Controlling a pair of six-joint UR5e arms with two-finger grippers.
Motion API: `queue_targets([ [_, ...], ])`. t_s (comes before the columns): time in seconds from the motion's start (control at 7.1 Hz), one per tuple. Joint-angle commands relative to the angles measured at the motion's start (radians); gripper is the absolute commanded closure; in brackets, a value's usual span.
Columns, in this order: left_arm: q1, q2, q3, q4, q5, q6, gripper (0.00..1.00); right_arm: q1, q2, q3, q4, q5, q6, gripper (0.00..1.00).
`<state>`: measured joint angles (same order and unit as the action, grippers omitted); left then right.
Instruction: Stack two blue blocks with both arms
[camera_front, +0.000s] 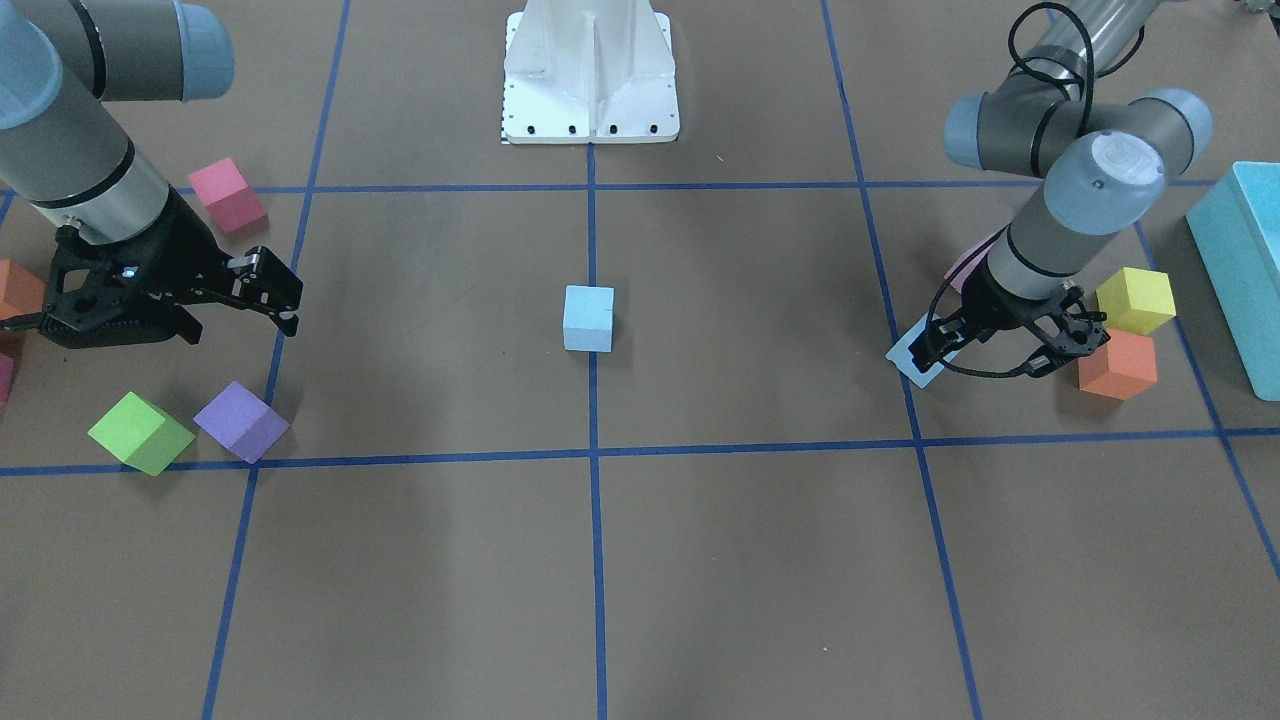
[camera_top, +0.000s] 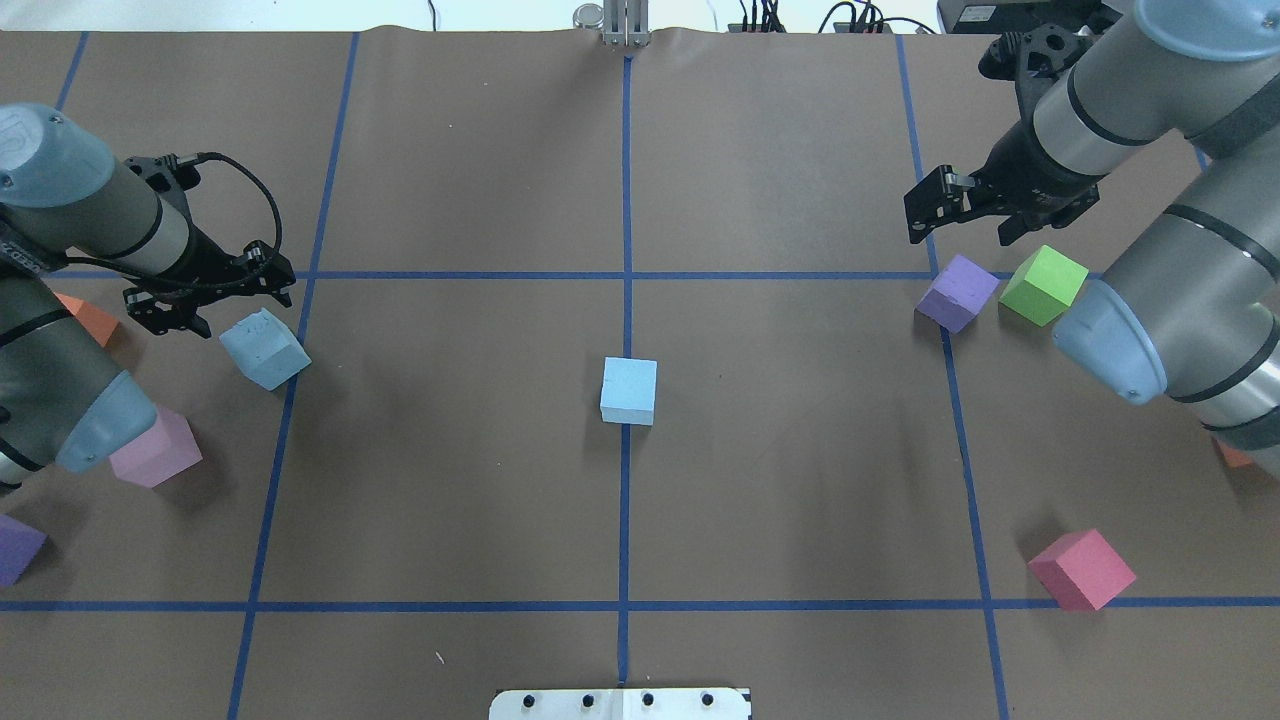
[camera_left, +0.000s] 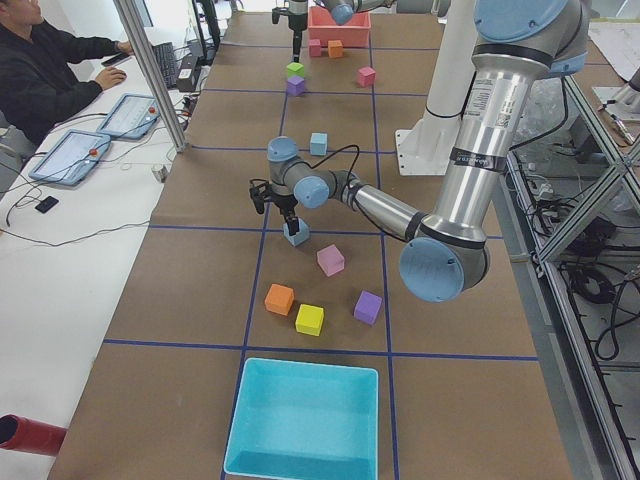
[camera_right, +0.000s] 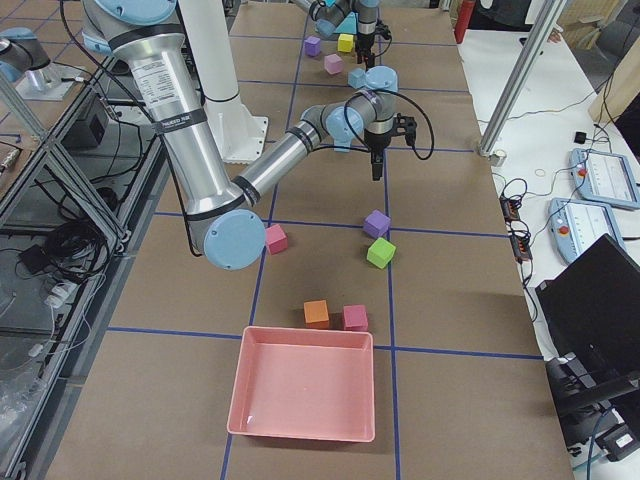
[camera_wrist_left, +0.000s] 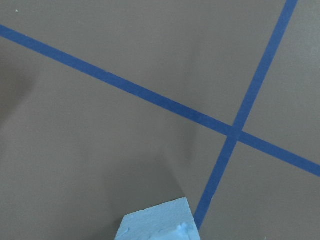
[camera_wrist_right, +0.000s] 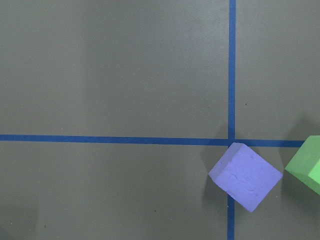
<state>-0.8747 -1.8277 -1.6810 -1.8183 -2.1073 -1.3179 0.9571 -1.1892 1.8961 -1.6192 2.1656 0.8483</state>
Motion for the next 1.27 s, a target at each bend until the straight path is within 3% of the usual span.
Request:
queue_targets([
  [0.0, 0.002, 0.005, 0.004, 0.001, 0.0, -0.02, 0.0, 0.0, 0.002, 0.001, 0.001, -0.003, 0.0, 0.0],
  [1.13, 0.049, 0.019, 0.001, -0.003, 0.0, -0.095, 0.0, 0.003, 0.008, 0.001, 0.002, -0.004, -0.002, 0.0],
])
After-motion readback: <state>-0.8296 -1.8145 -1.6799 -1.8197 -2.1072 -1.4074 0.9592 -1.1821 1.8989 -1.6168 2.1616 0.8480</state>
